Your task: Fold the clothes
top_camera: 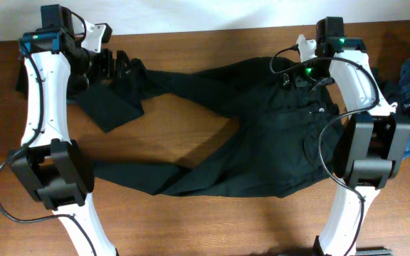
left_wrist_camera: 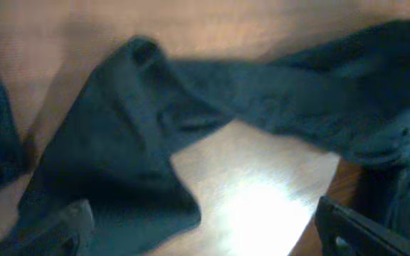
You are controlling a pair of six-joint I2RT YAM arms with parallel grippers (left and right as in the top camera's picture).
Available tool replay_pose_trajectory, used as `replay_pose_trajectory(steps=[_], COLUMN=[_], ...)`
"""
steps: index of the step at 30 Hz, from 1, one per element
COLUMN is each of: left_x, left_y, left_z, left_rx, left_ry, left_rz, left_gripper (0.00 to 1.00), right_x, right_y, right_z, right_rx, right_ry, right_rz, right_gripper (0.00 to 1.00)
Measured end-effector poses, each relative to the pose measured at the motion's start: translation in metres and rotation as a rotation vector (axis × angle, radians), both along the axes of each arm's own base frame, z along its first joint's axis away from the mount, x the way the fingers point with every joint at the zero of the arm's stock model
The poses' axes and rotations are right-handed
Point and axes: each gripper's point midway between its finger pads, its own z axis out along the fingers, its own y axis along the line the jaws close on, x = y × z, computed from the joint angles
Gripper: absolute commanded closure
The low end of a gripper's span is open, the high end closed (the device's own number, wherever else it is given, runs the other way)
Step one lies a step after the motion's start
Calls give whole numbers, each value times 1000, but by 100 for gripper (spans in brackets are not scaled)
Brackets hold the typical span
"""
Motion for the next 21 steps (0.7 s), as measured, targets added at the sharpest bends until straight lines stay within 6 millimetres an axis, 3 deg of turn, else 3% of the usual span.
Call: replay_pose_trajectory(steps=[2,4,10,15,18,21], left_x=[12,28,74,101,116,129], left_y=[-1,1,35,56,62,66], left_z=[7,15,38,48,30,-10], left_rx=[-13,3,177,273,294,304], left_ry=[-57,-139,-351,-461,-472,-440], left_rz=[-1,-3,96,172,189,194], left_gripper=[56,75,92,98,100,100], right_x=[0,0,-2,-4,-7,-7], right_y=[0,0,0,0,1,1], right_z=[0,0,-1,-1,-2,-2], right_rx=[0,0,1,2,3,3], right_ry=[0,0,8,16,29,29], right_rz=[0,0,0,0,0,0], right_gripper=[1,1,1,1,1,1])
